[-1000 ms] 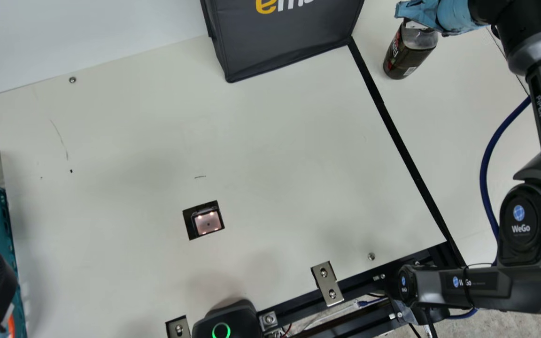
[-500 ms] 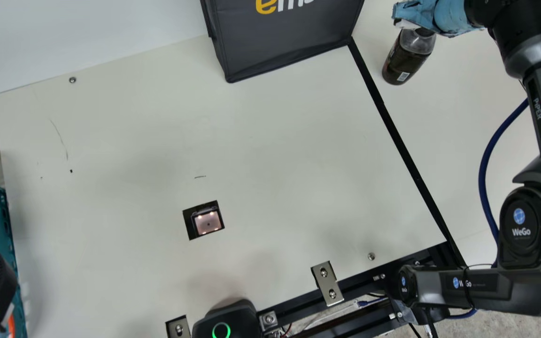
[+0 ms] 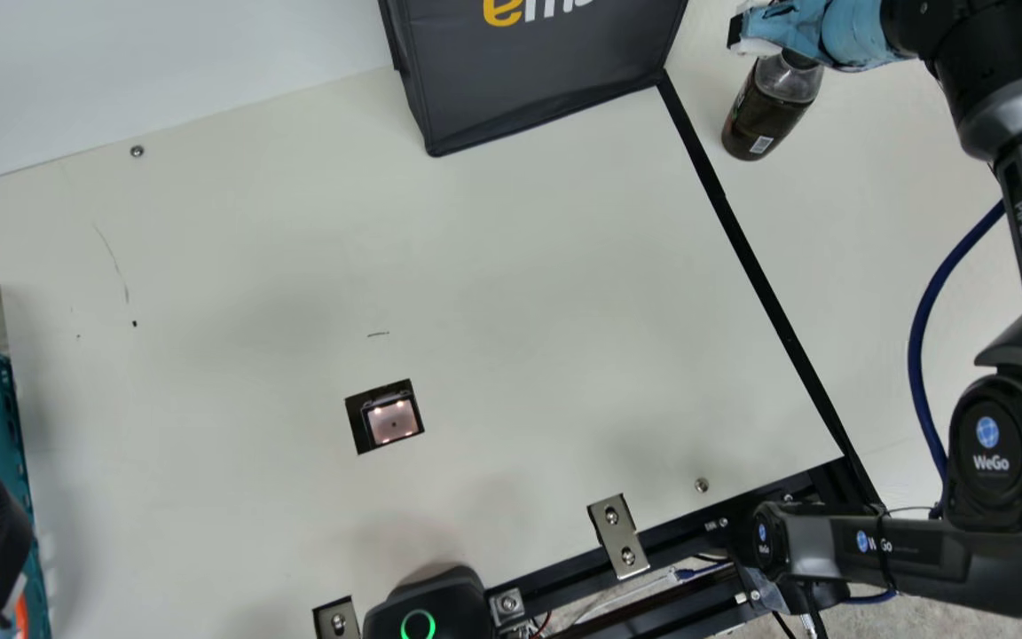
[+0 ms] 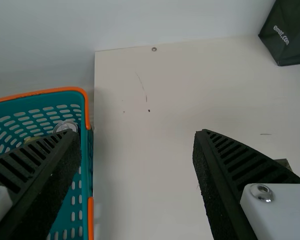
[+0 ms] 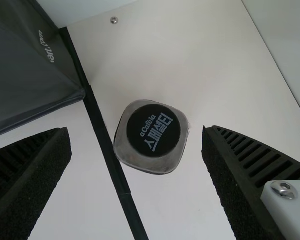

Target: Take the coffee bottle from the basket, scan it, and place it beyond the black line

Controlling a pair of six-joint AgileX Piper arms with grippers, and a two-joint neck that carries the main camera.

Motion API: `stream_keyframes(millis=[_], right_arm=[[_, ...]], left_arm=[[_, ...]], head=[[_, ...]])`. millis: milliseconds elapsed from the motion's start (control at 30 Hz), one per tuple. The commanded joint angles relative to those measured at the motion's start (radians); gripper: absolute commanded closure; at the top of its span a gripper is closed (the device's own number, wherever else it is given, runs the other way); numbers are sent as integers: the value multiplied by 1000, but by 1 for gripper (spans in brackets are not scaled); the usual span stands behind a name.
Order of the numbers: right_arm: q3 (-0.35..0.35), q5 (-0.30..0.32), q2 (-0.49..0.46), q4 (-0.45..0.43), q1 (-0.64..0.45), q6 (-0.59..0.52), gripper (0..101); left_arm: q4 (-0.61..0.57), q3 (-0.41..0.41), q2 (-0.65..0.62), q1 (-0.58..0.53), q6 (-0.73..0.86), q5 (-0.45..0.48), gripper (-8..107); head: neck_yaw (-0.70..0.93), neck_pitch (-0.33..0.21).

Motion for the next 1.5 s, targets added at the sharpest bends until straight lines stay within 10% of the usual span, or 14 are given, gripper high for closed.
stream_keyframes(millis=[0, 867, 1467], right_arm=[[4, 3, -9, 7, 5, -6, 10], [184, 53, -264, 21, 190, 22, 10], [316, 140, -490, -132, 429, 235, 10]], left_arm=[[0, 0, 0, 0, 0, 0, 9], [0, 0, 0, 0, 0, 0, 9], [0, 0, 0, 0, 0, 0, 9]], head=[[-1, -27], [-1, -27], [-1, -27]])
